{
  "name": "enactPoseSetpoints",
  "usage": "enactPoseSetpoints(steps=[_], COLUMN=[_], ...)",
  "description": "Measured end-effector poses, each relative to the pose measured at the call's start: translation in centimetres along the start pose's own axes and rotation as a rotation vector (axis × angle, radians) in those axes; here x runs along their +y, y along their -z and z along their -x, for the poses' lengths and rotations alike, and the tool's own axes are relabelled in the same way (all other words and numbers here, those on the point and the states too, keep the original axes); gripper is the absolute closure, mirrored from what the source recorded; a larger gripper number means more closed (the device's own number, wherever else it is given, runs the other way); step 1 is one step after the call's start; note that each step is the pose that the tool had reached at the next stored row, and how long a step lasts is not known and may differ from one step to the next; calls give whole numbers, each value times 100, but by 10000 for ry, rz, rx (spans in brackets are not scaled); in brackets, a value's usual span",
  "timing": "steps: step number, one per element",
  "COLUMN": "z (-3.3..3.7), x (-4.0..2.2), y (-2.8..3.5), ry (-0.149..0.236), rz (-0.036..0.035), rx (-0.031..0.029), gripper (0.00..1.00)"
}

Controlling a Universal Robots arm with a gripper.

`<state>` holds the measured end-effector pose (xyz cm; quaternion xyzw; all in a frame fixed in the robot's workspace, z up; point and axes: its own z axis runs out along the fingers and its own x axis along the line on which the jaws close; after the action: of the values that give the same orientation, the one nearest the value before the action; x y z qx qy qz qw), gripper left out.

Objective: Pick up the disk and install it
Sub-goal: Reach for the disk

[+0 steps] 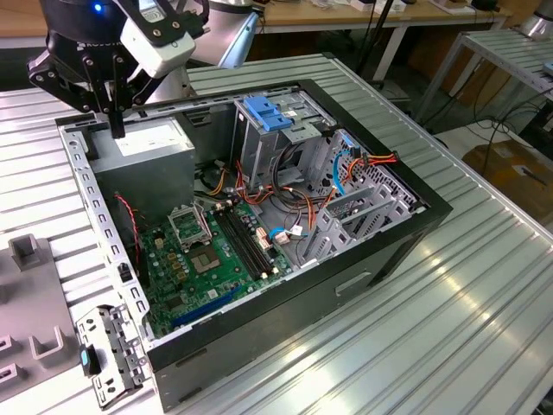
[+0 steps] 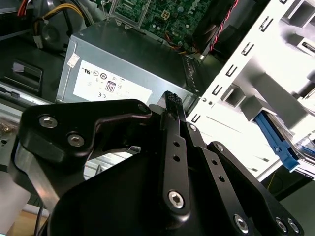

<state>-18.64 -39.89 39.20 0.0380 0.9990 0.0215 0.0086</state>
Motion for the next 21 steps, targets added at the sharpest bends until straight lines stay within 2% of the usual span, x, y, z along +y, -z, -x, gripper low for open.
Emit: enactPoseSetpoints(steps=[21], z=[-164], x=[-13], y=[0], ry=[0], rz=[-1], rx=[15], gripper=[89])
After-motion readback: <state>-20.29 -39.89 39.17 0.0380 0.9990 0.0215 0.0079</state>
